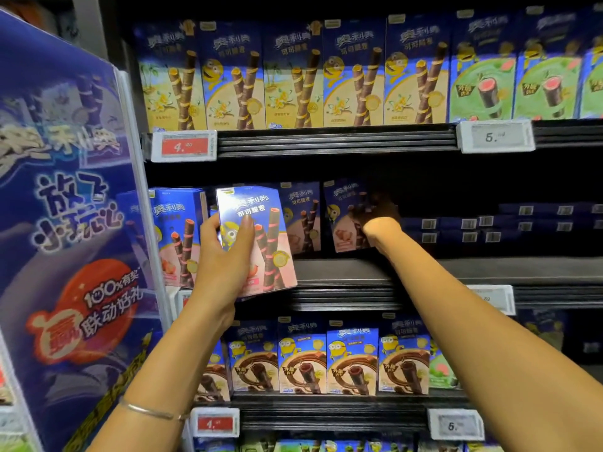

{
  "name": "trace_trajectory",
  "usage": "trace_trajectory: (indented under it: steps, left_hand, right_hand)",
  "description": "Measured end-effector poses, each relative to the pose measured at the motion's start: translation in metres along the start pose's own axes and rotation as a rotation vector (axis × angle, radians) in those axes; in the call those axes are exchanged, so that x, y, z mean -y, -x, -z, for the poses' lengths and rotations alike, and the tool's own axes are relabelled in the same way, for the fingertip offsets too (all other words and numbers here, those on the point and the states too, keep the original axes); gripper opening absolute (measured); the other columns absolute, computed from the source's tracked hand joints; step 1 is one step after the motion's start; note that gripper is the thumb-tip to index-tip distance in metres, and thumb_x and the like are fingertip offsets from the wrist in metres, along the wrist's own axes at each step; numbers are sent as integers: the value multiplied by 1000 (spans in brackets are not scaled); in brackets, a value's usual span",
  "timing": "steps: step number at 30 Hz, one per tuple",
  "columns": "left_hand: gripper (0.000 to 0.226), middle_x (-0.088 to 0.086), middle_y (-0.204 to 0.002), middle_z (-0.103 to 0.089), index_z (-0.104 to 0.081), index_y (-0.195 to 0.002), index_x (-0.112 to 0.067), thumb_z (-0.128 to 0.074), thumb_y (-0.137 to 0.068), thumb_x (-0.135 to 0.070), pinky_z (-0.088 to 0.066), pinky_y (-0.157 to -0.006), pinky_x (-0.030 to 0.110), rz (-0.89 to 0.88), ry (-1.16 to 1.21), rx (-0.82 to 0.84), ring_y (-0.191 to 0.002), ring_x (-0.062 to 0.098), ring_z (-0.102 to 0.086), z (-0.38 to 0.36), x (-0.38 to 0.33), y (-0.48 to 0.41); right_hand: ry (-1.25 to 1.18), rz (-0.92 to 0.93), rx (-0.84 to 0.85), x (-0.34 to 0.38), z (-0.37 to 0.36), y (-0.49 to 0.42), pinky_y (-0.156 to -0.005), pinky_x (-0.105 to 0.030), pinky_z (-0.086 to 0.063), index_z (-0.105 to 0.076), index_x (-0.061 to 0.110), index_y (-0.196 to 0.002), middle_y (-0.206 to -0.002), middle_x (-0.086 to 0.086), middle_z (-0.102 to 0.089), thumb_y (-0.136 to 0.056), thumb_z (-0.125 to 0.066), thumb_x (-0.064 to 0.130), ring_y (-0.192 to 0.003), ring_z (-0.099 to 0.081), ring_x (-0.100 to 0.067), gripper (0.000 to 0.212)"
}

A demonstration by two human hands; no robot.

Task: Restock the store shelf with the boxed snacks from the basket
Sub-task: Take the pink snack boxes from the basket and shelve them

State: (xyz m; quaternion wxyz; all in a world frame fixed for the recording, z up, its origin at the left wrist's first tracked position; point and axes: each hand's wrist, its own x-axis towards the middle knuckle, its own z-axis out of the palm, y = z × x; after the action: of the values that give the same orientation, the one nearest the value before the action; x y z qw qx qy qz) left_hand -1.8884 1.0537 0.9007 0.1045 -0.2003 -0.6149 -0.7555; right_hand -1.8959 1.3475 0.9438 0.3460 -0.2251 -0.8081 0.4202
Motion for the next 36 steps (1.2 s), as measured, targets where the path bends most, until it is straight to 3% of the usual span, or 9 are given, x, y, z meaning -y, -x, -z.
trace_trajectory:
  steps: [4, 9, 16, 22, 24, 26, 32, 34, 36]
  left_hand:
    - [48, -3, -117, -77, -49, -136, -37, -64, -97, -59, -65, -82, 50, 4, -15, 17, -94, 21, -80, 3, 0, 1]
    - [45, -4, -114, -78, -48, -138, -35, -63, -99, -55, -66, -70, 40, 13, 4, 27, -90, 20, -80, 2, -2, 4]
    - [42, -2, -110, -79, -48, -137, -32, -62, -101, -49, -61, -56, 26, 24, 52, 46, -84, 18, -81, 1, -6, 9]
    - [39, -3, -104, -80, -49, -134, -31, -62, -101, -47, -61, -56, 26, 32, 72, 60, -83, 19, -81, 2, -8, 9]
    - [38, -4, -103, -81, -50, -133, -31, -63, -101, -47, -60, -55, 26, 34, 74, 64, -82, 18, -81, 1, -9, 10]
    - [39, -4, -103, -81, -51, -133, -30, -64, -101, -48, -61, -56, 27, 33, 74, 72, -83, 19, -81, 0, -10, 10]
    - [36, -5, -101, -81, -51, -132, -33, -63, -101, -49, -61, -54, 27, 29, 84, 97, -81, 19, -81, -5, -12, 13]
    - [35, -5, -101, -81, -51, -131, -34, -62, -101, -50, -60, -54, 26, 23, 88, 100, -81, 18, -81, -8, -12, 15]
    - [37, -3, -106, -80, -52, -132, -33, -62, -101, -50, -60, -56, 25, 14, 88, 102, -84, 17, -80, -13, -13, 16]
  right_hand:
    - [152, 2, -40, 1, -5, -6, -107, -46, -44, -53, 15, -138, -141, -12, -57, -91, -70, 42, -128, -54, -35, 56]
    - [278, 39, -13, -2, -12, -11, -105, -42, -45, -55, 16, -137, -140, -13, -57, -95, -62, 48, -128, -53, -35, 54]
    - [103, 30, 103, -2, -20, -17, -104, -46, -49, -57, 10, -133, -134, -14, -61, -95, -67, 35, -121, -59, -33, 47]
    - [-20, -10, 27, -3, -19, -13, -94, -46, -56, -57, 22, -95, -115, -11, -70, -87, -77, 35, -94, -67, -25, 25]
    - [-17, -24, 29, -2, -20, -12, -96, -46, -54, -61, 16, -108, -119, -12, -69, -88, -76, 36, -97, -66, -25, 33]
    - [22, -32, 25, -1, -22, -13, -102, -48, -50, -58, 9, -128, -129, -14, -64, -89, -75, 40, -115, -62, -31, 53]
    - [3, -24, 127, -6, -14, -3, -109, -47, -44, -47, 8, -143, -145, -13, -51, -94, -69, 38, -131, -51, -33, 62]
    - [74, -60, 141, -7, -6, 7, -105, -42, -46, -53, 3, -134, -137, -15, -55, -99, -63, 32, -123, -54, -33, 47]
    - [136, -67, 64, -4, 5, 23, -82, -34, -47, -62, 3, -101, -113, -16, -61, -99, -55, 22, -101, -57, -30, 20]
